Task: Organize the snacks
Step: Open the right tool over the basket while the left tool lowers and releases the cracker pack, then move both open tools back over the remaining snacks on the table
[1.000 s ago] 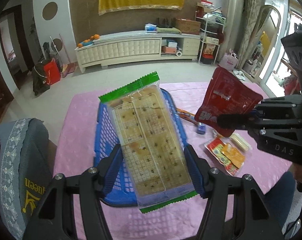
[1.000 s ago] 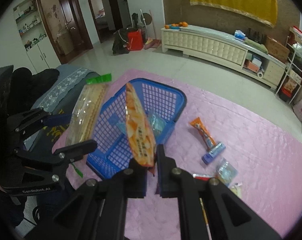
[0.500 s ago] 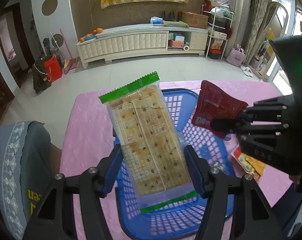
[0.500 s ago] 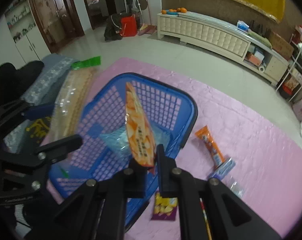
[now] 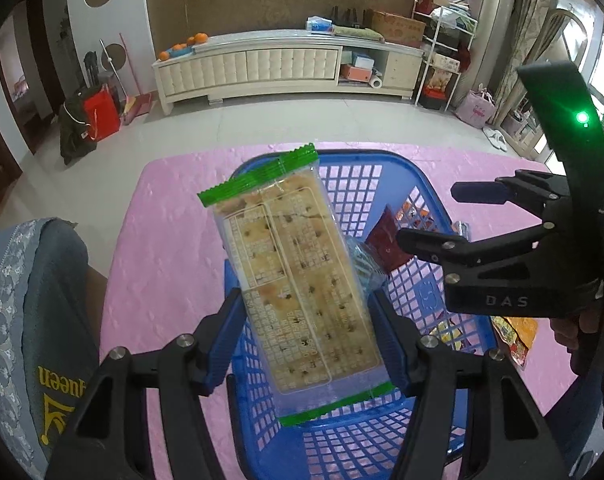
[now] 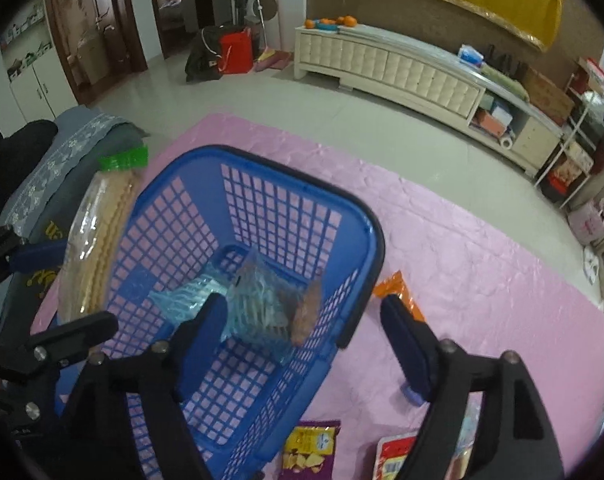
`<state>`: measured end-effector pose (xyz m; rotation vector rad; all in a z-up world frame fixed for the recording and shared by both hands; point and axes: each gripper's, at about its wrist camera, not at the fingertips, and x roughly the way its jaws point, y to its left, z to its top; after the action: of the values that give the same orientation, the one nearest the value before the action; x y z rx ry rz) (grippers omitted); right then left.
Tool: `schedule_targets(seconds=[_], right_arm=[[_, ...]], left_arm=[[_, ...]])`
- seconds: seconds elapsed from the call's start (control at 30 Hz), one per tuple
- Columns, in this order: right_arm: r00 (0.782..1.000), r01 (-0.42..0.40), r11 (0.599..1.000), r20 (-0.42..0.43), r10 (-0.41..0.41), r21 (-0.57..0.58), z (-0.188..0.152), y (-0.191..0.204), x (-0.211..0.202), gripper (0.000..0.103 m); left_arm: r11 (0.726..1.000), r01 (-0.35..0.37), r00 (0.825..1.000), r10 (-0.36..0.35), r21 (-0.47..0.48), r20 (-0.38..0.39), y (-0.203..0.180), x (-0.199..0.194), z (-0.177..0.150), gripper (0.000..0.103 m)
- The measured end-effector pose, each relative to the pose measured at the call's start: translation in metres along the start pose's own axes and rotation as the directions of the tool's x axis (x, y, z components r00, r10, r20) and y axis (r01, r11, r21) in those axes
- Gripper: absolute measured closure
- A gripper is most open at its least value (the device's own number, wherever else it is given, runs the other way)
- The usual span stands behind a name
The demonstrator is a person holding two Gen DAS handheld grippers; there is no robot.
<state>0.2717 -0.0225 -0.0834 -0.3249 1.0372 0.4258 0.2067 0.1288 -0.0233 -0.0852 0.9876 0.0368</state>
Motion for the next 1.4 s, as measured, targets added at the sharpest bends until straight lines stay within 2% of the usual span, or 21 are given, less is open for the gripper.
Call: schedule_targets(seconds=[0.37,0.7,1.03,1.2,1.4], right_arm=[[1.0,-0.003,0.999,-0.022,0.004,0.054,-0.014,-0.006,-0.021,0.019],[0.999,0.032,0.994,-0.034,-0.029,0.103,-0.043,-0.02,-0.038,0.019],[0.999,0.041,0.989,-0.024,-0.038,0.144,-0.058,-0.026,-0.047,0.019],[0.999,0.046,0.986,-0.019,-0.044,0.161,-0.061,-0.03,-0.052,0.019],[0.999,0.037,0.983,0.007,-0.039,0.178,-0.068,-0.034,-0.07,0.019]], left_arm=[[0.998,0.035,0.999,-0.034,0.044,-0.012,-0.014,-0.01,-0.006,0.043],[0.993,0.084,0.995,-0.079,0.088,-0.06,-0.037,-0.004,-0.024,0.043],[0.989,0.11,0.992,-0.104,0.096,-0.069,-0.049,0.006,-0.026,0.043],[0.99,0.105,0.994,-0.101,0.096,-0.046,-0.05,-0.001,-0.026,0.031],[0.991,0.112,0.993,-0.109,0.072,-0.037,-0.053,-0.017,-0.033,0.03]])
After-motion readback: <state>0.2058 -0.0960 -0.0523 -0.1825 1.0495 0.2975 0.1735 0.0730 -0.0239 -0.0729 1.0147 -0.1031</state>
